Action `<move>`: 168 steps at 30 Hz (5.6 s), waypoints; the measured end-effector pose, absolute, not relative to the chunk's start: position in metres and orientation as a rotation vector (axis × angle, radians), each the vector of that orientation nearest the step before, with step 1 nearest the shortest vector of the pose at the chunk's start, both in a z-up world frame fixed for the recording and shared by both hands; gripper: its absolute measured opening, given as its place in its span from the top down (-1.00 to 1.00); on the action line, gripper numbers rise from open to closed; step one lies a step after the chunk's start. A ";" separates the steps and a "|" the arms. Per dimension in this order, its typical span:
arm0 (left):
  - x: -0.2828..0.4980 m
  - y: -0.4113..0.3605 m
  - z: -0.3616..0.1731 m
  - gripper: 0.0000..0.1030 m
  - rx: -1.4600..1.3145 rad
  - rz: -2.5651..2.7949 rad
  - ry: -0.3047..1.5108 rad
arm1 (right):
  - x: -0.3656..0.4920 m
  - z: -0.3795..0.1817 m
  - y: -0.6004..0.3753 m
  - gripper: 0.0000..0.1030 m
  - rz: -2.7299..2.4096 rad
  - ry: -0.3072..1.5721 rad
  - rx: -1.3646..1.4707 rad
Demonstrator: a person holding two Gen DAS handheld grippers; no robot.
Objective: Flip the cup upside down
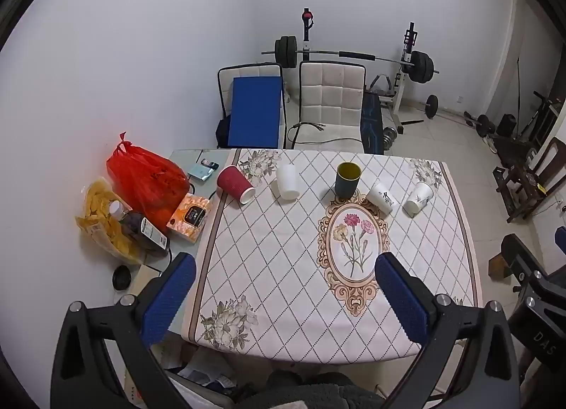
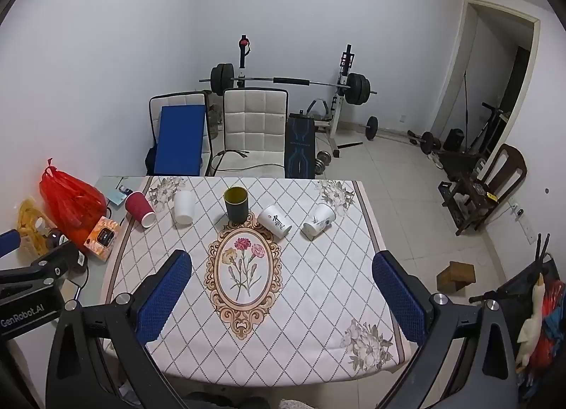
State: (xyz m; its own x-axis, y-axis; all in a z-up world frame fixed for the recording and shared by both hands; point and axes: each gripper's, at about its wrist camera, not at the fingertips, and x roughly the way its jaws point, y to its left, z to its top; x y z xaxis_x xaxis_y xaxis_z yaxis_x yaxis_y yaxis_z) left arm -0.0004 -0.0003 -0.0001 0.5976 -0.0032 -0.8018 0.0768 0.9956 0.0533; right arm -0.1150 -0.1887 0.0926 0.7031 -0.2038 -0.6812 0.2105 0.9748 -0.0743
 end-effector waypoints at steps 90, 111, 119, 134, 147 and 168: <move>0.013 -0.005 0.011 -1.00 0.067 -0.047 0.906 | -0.082 0.124 -0.185 -1.00 -0.219 0.728 0.020; 0.163 0.041 -0.163 -1.00 0.116 0.175 1.233 | 0.055 -0.081 -0.173 -1.00 -0.124 1.115 0.058; 0.245 0.055 -0.232 -1.00 0.140 0.099 1.351 | 0.124 -0.188 -0.162 -1.00 -0.190 1.295 0.101; 0.396 0.049 -0.347 -1.00 0.025 -0.049 1.601 | 0.206 -0.314 -0.140 -1.00 -0.239 1.541 0.161; 0.466 0.024 -0.397 -1.00 0.011 -0.117 1.707 | 0.257 -0.345 -0.128 -1.00 -0.272 1.607 0.156; 0.453 -0.017 -0.440 -0.39 0.183 -0.123 1.673 | 0.279 -0.345 -0.163 -1.00 -0.310 1.588 0.205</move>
State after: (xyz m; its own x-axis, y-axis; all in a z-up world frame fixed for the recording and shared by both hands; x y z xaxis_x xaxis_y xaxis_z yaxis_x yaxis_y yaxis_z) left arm 0.4533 -0.0169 -0.4398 -0.1035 0.0477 -0.9935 0.1929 0.9808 0.0270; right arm 0.2787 -0.1630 -0.3453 -0.0435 -0.0594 -0.9973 0.3195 0.9450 -0.0703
